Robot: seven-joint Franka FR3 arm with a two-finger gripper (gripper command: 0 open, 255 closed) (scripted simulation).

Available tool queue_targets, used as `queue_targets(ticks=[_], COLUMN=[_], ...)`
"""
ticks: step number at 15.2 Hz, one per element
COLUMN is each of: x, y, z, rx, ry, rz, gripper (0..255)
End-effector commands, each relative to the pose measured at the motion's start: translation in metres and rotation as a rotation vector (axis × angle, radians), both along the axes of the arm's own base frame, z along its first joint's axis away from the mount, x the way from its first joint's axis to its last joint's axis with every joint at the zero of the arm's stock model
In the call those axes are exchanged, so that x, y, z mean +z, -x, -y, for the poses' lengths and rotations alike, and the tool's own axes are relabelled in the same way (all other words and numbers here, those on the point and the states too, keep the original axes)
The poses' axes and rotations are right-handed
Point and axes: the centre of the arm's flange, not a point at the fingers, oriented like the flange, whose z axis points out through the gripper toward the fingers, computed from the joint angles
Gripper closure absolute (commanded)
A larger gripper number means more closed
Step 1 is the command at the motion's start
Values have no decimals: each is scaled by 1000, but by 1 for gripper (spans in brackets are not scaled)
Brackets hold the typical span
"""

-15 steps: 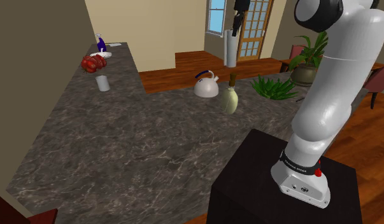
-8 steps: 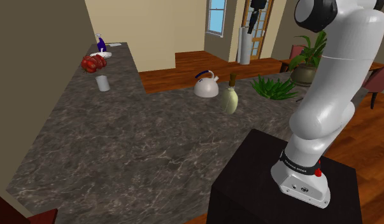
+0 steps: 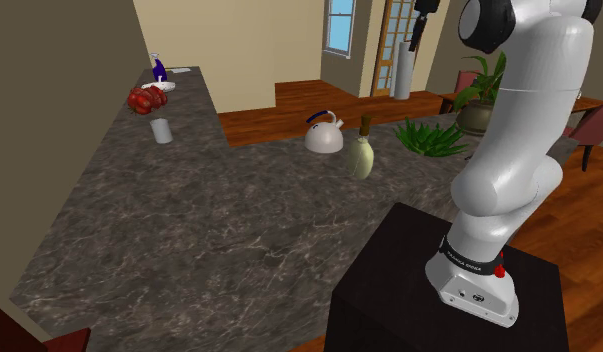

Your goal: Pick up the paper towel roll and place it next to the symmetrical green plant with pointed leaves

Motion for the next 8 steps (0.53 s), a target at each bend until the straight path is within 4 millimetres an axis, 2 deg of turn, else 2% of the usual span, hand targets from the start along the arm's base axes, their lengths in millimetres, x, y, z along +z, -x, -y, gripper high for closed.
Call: queue_targets(ticks=[1, 8], x=[-9, -46], y=[1, 1], z=[2, 2], rx=[1, 1], ry=[0, 0], rz=[0, 0], gripper=[255, 255])
